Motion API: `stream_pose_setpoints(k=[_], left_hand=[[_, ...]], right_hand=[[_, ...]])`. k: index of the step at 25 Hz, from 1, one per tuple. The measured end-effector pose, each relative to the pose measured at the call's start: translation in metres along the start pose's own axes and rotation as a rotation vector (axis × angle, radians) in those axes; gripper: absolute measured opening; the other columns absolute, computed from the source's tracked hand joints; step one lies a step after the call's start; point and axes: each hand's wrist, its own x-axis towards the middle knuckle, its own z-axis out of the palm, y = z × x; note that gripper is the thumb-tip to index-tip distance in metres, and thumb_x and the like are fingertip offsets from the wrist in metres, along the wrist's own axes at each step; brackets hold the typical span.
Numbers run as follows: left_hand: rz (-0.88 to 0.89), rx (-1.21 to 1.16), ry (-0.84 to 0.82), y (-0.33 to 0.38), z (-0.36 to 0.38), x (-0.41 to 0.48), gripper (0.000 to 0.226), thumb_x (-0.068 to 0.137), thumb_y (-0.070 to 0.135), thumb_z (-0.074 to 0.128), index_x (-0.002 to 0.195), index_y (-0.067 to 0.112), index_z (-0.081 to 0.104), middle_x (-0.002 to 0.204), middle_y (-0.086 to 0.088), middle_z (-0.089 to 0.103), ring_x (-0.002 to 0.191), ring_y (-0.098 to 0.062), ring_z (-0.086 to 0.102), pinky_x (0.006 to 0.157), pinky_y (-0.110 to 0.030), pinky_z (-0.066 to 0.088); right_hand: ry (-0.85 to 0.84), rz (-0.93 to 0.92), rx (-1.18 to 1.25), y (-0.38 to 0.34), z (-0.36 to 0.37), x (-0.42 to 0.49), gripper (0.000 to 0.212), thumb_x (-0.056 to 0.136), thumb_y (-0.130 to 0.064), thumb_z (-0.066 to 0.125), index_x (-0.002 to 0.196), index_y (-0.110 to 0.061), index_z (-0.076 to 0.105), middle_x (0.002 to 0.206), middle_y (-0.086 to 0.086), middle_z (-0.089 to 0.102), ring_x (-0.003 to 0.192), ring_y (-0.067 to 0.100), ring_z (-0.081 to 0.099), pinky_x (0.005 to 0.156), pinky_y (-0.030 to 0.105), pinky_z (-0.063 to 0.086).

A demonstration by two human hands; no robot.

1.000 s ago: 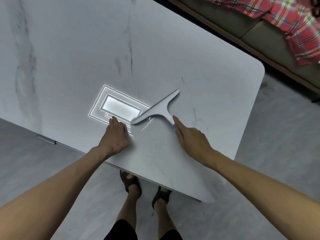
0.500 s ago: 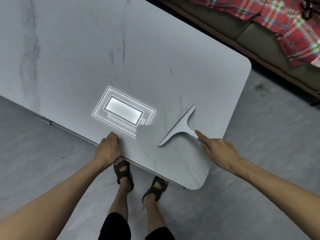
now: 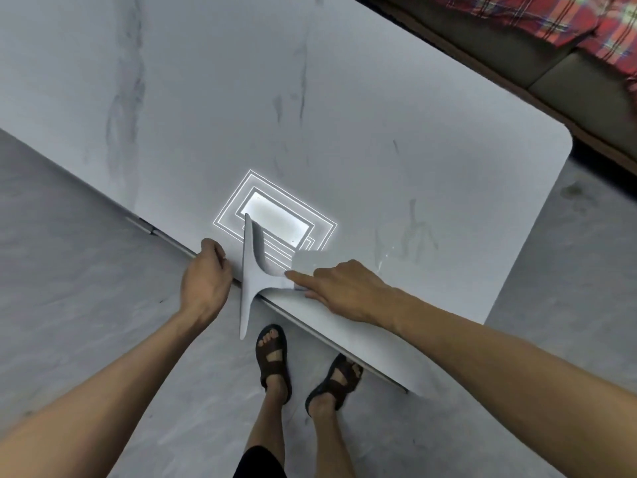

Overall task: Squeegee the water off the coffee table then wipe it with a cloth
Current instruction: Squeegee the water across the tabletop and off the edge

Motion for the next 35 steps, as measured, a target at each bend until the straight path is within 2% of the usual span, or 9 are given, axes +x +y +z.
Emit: stream_pose_setpoints(k=[3, 7, 10, 14, 17, 19, 23, 28, 35], left_hand=[[0.002, 0.007, -0.096, -0.007, 0.001, 0.006, 0.019, 0.082, 0.010, 0.053, 0.092, 0.019, 0.039, 0.084, -0.002, 0.055, 0.072, -0.027, 0.052, 0.060, -0.034, 0.039], [0.069, 0.002, -0.256, -0.003, 0.014, 0.004, 0.022, 0.076, 0.006, 0.055, 0.089, 0.017, 0.041, 0.087, -0.003, 0.052, 0.070, -0.021, 0.049, 0.053, -0.030, 0.036], [0.139, 0.043, -0.347, 0.005, 0.026, 0.001, 0.028, 0.069, -0.001, 0.054, 0.088, 0.015, 0.041, 0.096, -0.005, 0.044, 0.078, -0.024, 0.046, 0.054, -0.025, 0.029], [0.168, 0.163, -0.486, 0.016, 0.038, -0.002, 0.027, 0.067, 0.002, 0.053, 0.091, 0.012, 0.043, 0.105, -0.007, 0.036, 0.099, -0.033, 0.046, 0.074, -0.034, 0.041], [0.133, 0.210, -0.573, 0.020, 0.038, 0.002, 0.032, 0.069, 0.004, 0.051, 0.099, 0.011, 0.041, 0.126, -0.021, 0.035, 0.117, -0.045, 0.043, 0.081, -0.040, 0.042], [0.130, 0.201, -0.551, 0.019, 0.035, 0.001, 0.031, 0.070, 0.003, 0.051, 0.099, 0.012, 0.042, 0.127, -0.023, 0.039, 0.118, -0.043, 0.044, 0.077, -0.036, 0.041], [0.126, 0.168, -0.234, 0.007, 0.020, -0.003, 0.023, 0.078, 0.009, 0.052, 0.096, 0.019, 0.043, 0.085, -0.005, 0.058, 0.073, -0.027, 0.054, 0.058, -0.031, 0.037], [-0.111, 0.025, 0.028, -0.018, -0.010, 0.013, 0.018, 0.080, 0.006, 0.046, 0.092, 0.019, 0.044, 0.082, -0.002, 0.054, 0.074, -0.030, 0.049, 0.067, -0.034, 0.037], [-0.121, 0.036, -0.095, -0.050, -0.032, 0.038, 0.021, 0.084, 0.010, 0.055, 0.094, 0.019, 0.039, 0.082, -0.008, 0.057, 0.073, -0.032, 0.051, 0.066, -0.033, 0.037]], right_hand=[[-0.008, -0.003, -0.050, -0.013, 0.002, 0.043, 0.048, 0.106, -0.030, 0.034, 0.152, -0.032, 0.021, 0.089, 0.004, 0.061, 0.059, 0.022, 0.044, 0.051, 0.030, 0.030], [0.046, 0.087, 0.031, 0.008, 0.011, 0.023, 0.045, 0.105, -0.037, 0.032, 0.149, -0.036, 0.026, 0.085, 0.003, 0.064, 0.067, 0.027, 0.060, 0.059, 0.034, 0.046], [0.035, 0.207, 0.102, 0.039, 0.025, -0.036, 0.045, 0.103, -0.043, 0.027, 0.148, -0.045, 0.023, 0.088, -0.001, 0.064, 0.074, 0.026, 0.063, 0.062, 0.035, 0.045], [0.015, 0.393, 0.108, 0.064, 0.045, -0.121, 0.046, 0.101, -0.048, 0.022, 0.147, -0.052, 0.020, 0.086, -0.009, 0.061, 0.077, 0.019, 0.062, 0.061, 0.030, 0.033], [-0.010, 0.500, 0.119, 0.065, 0.047, -0.161, 0.046, 0.100, -0.051, 0.020, 0.147, -0.053, 0.018, 0.089, -0.011, 0.062, 0.080, 0.017, 0.064, 0.061, 0.029, 0.035], [-0.034, 0.482, 0.109, 0.057, 0.044, -0.166, 0.048, 0.100, -0.051, 0.019, 0.148, -0.053, 0.015, 0.093, -0.010, 0.063, 0.080, 0.019, 0.064, 0.062, 0.032, 0.043], [-0.021, 0.251, 0.143, 0.021, 0.027, -0.111, 0.047, 0.102, -0.047, 0.024, 0.148, -0.048, 0.012, 0.098, -0.002, 0.063, 0.075, 0.027, 0.063, 0.060, 0.035, 0.044], [0.030, 0.066, 0.045, -0.022, 0.007, 0.025, 0.050, 0.105, -0.031, 0.036, 0.152, -0.037, 0.021, 0.094, 0.005, 0.062, 0.072, 0.028, 0.060, 0.057, 0.032, 0.039], [0.055, 0.036, 0.044, -0.041, -0.018, 0.127, 0.043, 0.104, -0.034, 0.033, 0.147, -0.036, 0.032, 0.101, 0.010, 0.067, 0.087, 0.033, 0.062, 0.066, 0.036, 0.041]])
